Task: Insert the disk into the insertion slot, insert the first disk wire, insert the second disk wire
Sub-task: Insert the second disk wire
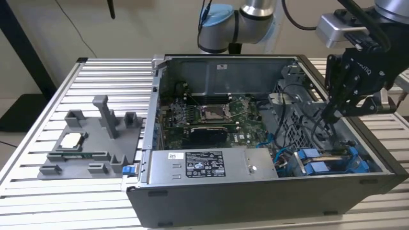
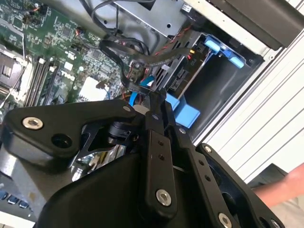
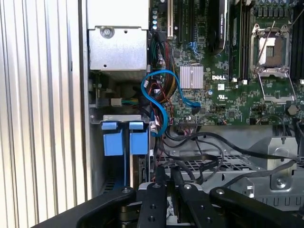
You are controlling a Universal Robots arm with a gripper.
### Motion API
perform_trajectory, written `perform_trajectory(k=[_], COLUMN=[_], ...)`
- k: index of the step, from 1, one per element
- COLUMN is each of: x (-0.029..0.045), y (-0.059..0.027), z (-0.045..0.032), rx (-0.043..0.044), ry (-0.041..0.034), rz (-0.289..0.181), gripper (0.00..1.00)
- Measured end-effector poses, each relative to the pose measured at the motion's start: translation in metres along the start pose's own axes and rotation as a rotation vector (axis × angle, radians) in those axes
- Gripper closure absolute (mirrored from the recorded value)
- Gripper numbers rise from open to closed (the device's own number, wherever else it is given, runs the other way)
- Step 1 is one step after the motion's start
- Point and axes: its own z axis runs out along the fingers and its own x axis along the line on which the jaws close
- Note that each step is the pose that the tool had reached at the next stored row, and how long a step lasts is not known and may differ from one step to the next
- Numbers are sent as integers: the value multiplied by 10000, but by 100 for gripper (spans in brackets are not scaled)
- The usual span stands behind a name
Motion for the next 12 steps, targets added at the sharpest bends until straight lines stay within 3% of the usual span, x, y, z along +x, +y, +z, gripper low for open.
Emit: perform_trajectory(k=[12], x=[51], y=[1], z=[193], rx=[-136], ry=[6], rz=[9], gripper=[84])
